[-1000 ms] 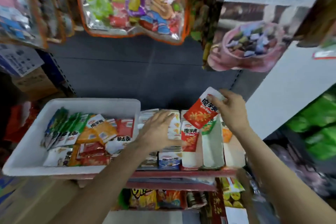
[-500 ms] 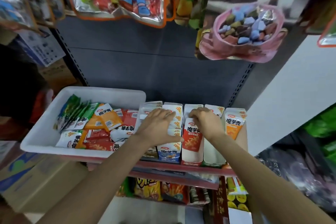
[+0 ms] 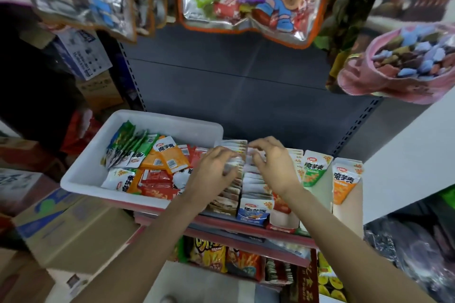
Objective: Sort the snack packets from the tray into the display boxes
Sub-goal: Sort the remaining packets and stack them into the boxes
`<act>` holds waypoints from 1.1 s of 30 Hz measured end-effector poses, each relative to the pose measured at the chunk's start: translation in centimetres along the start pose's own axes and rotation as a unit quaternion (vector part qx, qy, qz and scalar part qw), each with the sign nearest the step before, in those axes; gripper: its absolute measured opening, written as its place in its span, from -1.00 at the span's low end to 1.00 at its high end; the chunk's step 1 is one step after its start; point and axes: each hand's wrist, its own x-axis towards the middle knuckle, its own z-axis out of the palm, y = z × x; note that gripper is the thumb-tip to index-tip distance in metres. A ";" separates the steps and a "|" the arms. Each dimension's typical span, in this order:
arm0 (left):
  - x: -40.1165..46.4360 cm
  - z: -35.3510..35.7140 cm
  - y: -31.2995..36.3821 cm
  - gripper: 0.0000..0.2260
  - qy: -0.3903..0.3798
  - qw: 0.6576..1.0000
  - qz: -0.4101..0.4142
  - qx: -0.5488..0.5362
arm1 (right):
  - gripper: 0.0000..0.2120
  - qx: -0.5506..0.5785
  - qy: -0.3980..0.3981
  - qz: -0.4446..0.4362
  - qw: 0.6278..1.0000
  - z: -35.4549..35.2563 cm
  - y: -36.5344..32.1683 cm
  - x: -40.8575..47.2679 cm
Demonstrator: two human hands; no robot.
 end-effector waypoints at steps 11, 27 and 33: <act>-2.8 -4.3 -15.9 -0.75 -0.052 0.970 -0.232 -0.048 | -0.62 -0.087 -0.224 0.025 0.970 14.9 -9.3 5.4; -1.1 -3.5 -19.5 -0.60 -0.163 0.970 -0.175 0.047 | -0.72 -0.255 -0.237 0.043 0.936 15.7 -8.7 5.6; 0.5 -5.6 -12.8 -0.63 -0.031 0.979 -0.115 -0.165 | -0.87 0.024 -0.024 0.045 0.998 9.0 -8.4 5.7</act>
